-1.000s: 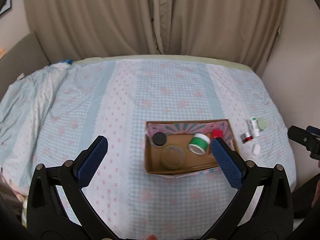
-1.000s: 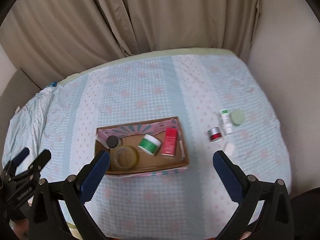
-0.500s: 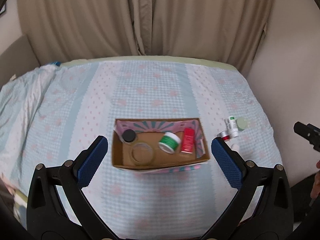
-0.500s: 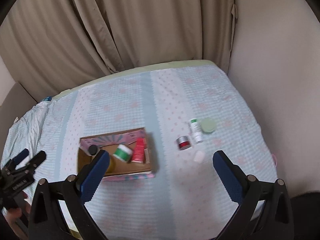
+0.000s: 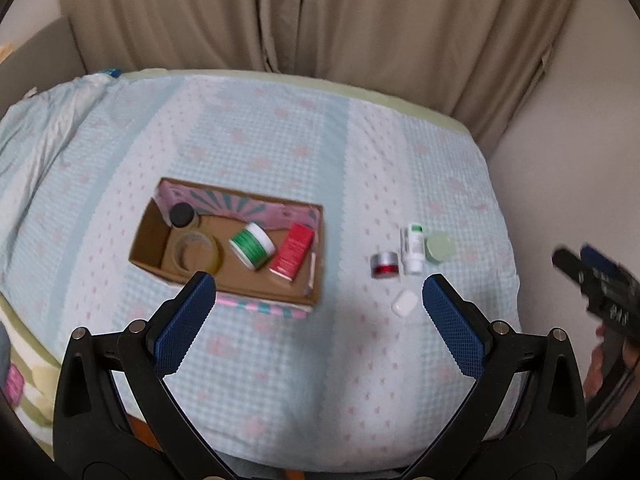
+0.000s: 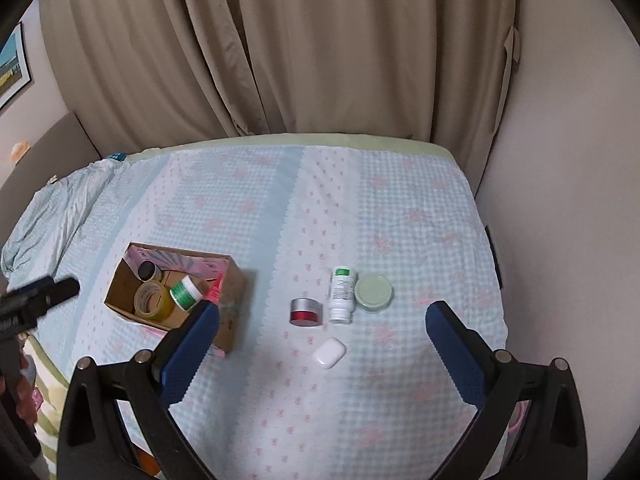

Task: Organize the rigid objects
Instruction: 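Raise both tools away from the box toward the remaining items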

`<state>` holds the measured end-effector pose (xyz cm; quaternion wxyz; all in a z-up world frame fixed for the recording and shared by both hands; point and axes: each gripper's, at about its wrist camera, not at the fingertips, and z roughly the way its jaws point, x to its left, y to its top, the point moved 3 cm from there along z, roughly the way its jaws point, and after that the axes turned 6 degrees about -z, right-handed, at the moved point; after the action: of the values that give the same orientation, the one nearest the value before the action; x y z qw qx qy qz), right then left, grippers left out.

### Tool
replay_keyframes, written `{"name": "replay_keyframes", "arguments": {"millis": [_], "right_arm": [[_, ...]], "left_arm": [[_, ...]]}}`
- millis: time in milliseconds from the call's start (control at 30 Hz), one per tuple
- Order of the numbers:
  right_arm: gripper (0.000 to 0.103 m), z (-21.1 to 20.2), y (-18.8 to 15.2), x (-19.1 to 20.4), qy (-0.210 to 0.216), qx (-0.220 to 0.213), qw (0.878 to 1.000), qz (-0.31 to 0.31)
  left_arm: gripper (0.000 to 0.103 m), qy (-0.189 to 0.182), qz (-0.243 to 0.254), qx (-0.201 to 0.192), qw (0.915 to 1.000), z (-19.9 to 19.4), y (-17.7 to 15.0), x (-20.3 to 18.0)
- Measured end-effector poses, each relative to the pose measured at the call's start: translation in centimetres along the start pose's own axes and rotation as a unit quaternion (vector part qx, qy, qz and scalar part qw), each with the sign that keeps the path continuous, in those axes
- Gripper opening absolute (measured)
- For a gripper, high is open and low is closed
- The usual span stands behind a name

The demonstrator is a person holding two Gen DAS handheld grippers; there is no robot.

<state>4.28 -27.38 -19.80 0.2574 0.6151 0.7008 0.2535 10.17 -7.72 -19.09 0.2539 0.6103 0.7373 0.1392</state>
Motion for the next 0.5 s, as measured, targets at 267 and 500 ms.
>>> {"name": "replay_keyframes", "arguments": {"millis": [267, 500], "right_arm": [[0.103, 4.1, -0.5, -4.4, 0.002, 0.009, 1.0, -0.013], [0.103, 8.0, -1.6, -7.1, 0.007, 0.033, 0.999, -0.026]], "left_arm": [[0.103, -0.022, 0.043, 0.042, 0.9979, 4.6, -2.2, -6.3], [0.103, -0.044, 0.043, 0.078, 0.9951, 11.8, -2.7, -10.5]]}}
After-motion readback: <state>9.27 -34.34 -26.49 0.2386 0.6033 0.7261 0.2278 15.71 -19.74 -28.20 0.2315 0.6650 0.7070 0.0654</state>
